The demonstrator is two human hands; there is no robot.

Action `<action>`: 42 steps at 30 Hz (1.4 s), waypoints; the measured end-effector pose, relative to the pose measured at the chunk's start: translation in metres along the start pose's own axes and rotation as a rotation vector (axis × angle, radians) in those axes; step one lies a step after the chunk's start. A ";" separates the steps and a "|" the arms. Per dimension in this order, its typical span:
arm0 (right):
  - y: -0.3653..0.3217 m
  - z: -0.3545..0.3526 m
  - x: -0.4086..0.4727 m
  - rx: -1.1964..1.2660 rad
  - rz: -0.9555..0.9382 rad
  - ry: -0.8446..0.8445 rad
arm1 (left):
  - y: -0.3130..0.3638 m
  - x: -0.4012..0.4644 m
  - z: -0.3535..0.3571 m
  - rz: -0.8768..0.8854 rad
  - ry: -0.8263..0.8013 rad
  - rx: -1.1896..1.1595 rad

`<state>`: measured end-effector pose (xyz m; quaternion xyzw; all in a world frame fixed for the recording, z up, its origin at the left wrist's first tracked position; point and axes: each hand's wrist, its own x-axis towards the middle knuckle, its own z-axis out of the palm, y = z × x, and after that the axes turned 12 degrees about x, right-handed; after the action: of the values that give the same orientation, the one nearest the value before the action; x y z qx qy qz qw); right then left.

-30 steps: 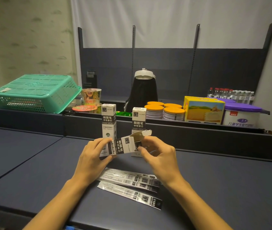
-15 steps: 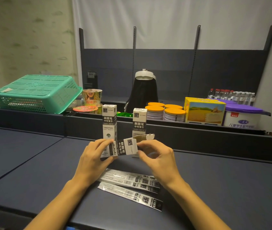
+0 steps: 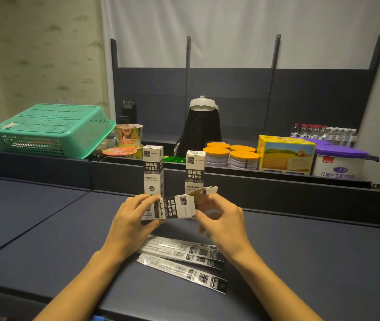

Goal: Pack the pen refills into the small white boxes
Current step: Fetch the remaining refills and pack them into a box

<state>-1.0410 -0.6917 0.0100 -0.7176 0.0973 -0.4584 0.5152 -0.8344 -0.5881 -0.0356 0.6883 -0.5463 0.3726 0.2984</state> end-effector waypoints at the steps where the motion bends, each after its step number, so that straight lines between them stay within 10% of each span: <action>1: 0.000 0.000 0.000 0.000 0.004 -0.002 | 0.000 0.000 0.000 0.001 0.001 -0.002; 26: -0.006 -0.019 0.007 -0.038 0.044 0.043 | -0.004 -0.001 -0.002 -0.101 0.023 -0.051; 42: 0.004 -0.034 0.005 -0.649 0.479 -0.564 | -0.003 -0.001 -0.003 -0.110 0.014 -0.065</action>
<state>-1.0628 -0.7191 0.0116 -0.8947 0.2541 -0.0608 0.3623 -0.8326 -0.5843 -0.0349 0.7047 -0.5171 0.3426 0.3444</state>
